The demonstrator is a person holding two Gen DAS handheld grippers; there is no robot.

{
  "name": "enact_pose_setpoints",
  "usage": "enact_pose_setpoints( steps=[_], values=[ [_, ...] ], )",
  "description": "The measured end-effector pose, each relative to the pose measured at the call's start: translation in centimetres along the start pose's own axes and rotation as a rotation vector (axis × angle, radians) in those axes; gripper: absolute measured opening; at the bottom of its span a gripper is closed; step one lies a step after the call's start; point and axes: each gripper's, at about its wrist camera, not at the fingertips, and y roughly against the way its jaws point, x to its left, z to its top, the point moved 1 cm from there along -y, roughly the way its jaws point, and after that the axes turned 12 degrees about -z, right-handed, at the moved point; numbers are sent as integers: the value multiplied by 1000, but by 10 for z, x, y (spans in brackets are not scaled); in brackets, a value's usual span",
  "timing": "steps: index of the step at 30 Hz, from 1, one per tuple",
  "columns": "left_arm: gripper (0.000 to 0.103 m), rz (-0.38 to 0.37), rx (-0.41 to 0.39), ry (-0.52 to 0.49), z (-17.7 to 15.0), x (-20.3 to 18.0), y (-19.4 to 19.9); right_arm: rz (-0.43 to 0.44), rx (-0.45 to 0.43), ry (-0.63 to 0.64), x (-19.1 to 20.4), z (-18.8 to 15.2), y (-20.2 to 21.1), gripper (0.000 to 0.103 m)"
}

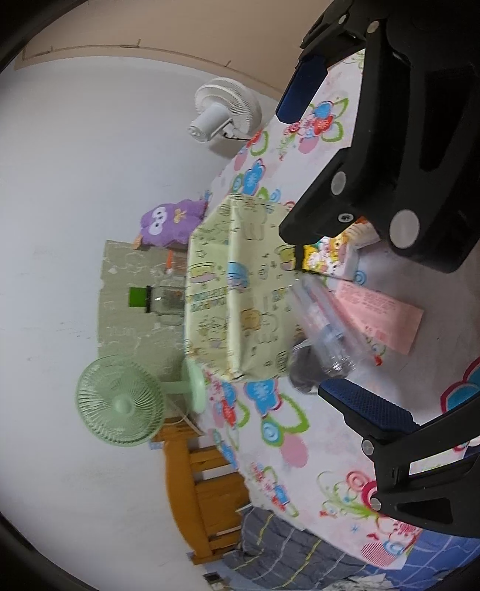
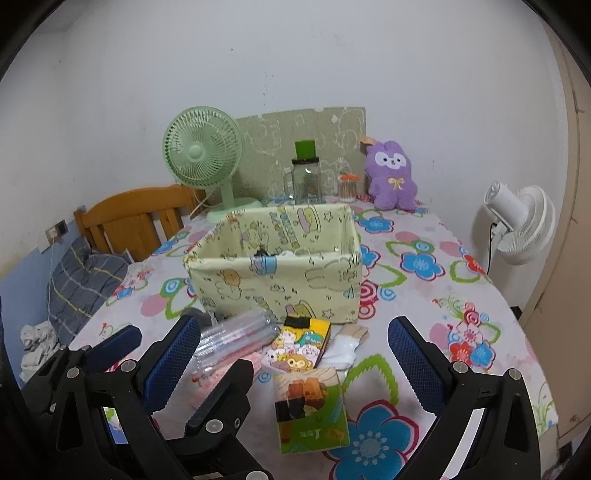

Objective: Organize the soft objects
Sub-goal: 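Grasp the green snack box with the right tool while the left tool approaches the clear bag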

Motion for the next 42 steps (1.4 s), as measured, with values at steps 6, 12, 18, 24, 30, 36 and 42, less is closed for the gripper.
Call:
enact_pose_setpoints(
  steps=[6, 12, 18, 24, 30, 36, 42],
  values=[
    [96, 3, 41, 3, -17, 5, -16, -12, 42, 15, 2, -18, -17, 98],
    [94, 16, 74, 2, -30, 10, -28, -14, 92, 34, 6, -31, -36, 95],
    [94, 19, 101, 9, -36, 15, -39, -18, 143, 37, 7, -40, -52, 93],
    [93, 23, 132, 15, -42, 17, -47, -33, 181, 38, 7, -47, -62, 80],
    [93, 9, 146, 20, -44, 17, -49, -19, 199, 38, 7, -51, -65, 59],
    [93, 6, 128, 40, -38, 20, -47, -23, 171, 32, 8, -45, -57, 56],
    [86, -7, 134, 89, -32, 31, -52, -25, 151, 23, 8, -37, -55, 55]
  ],
)
